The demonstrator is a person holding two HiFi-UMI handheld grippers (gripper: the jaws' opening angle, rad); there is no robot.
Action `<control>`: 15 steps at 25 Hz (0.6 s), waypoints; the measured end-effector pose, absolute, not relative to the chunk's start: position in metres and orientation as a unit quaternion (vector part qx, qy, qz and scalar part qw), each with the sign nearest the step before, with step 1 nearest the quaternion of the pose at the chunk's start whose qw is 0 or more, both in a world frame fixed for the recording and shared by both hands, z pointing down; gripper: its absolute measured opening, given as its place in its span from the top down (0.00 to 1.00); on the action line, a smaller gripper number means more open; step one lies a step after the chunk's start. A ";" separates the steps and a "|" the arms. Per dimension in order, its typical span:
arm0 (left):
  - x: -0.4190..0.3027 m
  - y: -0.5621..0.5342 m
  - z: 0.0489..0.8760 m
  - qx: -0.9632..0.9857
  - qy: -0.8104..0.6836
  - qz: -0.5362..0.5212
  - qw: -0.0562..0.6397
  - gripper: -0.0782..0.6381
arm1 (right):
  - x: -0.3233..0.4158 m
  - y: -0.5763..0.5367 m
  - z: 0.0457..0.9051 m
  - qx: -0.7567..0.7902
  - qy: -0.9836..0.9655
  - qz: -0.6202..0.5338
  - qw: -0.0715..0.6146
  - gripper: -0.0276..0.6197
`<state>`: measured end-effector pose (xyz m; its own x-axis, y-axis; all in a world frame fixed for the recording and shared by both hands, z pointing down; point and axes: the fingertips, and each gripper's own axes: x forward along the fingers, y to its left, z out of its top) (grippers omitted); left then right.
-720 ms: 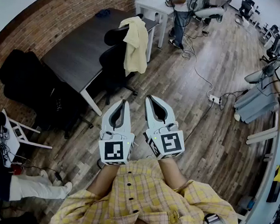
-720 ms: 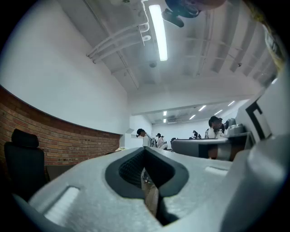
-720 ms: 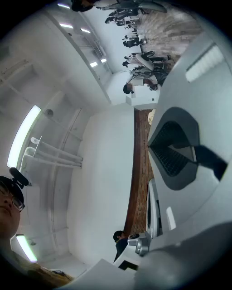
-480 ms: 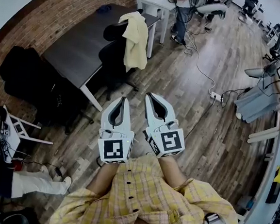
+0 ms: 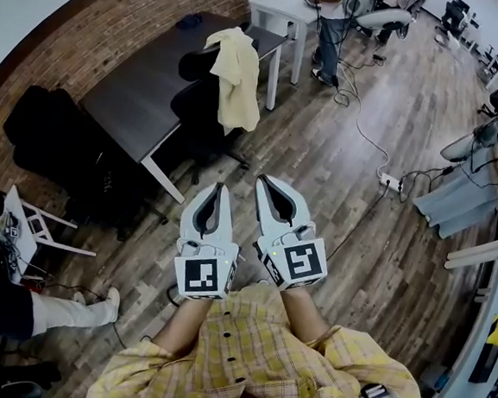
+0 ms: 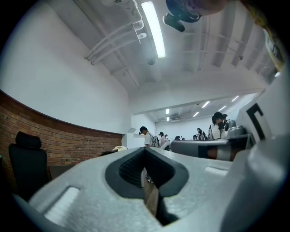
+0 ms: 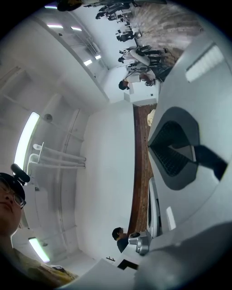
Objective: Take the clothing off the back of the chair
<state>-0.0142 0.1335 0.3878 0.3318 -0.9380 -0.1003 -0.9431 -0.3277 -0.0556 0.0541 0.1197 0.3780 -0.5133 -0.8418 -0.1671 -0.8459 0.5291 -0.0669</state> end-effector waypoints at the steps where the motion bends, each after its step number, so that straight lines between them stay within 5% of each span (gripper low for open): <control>1: -0.009 0.133 0.390 -0.813 0.579 0.023 0.053 0.89 | 0.059 0.119 0.379 -0.482 0.871 0.012 0.091 0.95; 15: 0.008 0.106 0.407 -0.796 0.603 0.005 0.044 0.89 | 0.076 0.086 0.395 -0.456 0.885 -0.018 0.089 0.95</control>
<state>0.0081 0.1063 0.4069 0.2726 -0.9602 -0.0614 -0.9611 -0.2688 -0.0641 0.0756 0.0858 0.3954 -0.5680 -0.8108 -0.1415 -0.8043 0.5833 -0.1134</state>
